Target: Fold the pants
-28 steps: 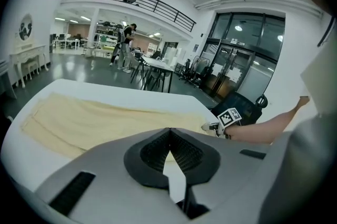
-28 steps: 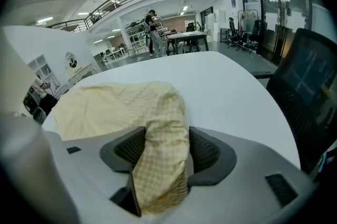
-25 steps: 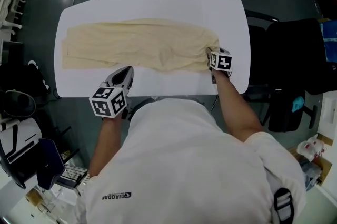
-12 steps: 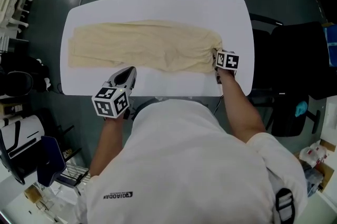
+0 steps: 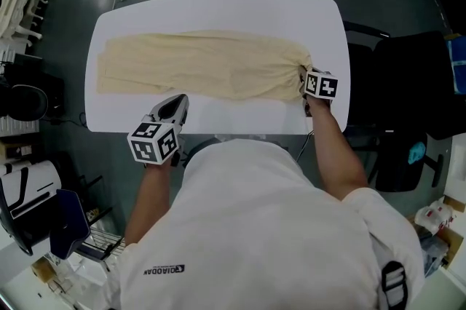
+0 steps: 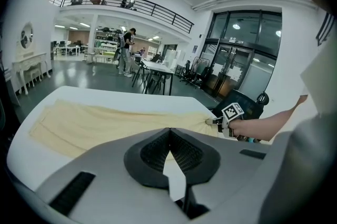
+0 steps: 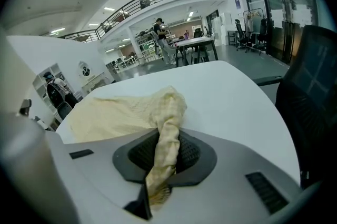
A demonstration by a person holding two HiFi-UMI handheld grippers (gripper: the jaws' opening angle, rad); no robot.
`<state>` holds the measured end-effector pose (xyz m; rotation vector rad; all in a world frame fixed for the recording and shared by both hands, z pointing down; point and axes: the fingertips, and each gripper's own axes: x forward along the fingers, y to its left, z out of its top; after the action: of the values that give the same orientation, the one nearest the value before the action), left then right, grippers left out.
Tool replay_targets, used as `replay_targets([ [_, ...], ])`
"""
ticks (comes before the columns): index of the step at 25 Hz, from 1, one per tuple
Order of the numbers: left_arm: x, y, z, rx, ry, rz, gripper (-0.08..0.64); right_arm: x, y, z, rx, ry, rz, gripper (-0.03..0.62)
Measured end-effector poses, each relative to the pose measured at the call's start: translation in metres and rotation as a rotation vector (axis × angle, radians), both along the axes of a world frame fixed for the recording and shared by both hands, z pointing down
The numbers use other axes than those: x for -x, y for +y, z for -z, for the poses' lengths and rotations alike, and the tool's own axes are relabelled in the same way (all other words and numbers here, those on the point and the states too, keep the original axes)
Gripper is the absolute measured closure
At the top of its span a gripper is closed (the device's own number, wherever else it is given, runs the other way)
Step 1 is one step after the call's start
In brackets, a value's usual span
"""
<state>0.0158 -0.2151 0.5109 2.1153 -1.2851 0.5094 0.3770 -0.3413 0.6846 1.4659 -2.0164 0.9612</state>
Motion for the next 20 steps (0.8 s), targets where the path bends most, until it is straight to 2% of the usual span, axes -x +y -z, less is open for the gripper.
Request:
replay_targets([
  [11, -0.024, -0.003, 0.003, -0.015, 0.0, -0.018, 0.534, -0.042, 0.0, 0.026, -0.057, 0.008, -0.041, 0.525],
  [16, -0.029, -0.005, 0.005, -0.032, -0.006, 0.008, 0.534, -0.068, -0.008, 0.035, -0.081, -0.001, -0.066, 0.525],
  [20, -0.033, -0.003, 0.006, -0.051, -0.006, 0.04, 0.534, -0.076, -0.014, 0.041, -0.087, -0.022, -0.042, 0.525],
])
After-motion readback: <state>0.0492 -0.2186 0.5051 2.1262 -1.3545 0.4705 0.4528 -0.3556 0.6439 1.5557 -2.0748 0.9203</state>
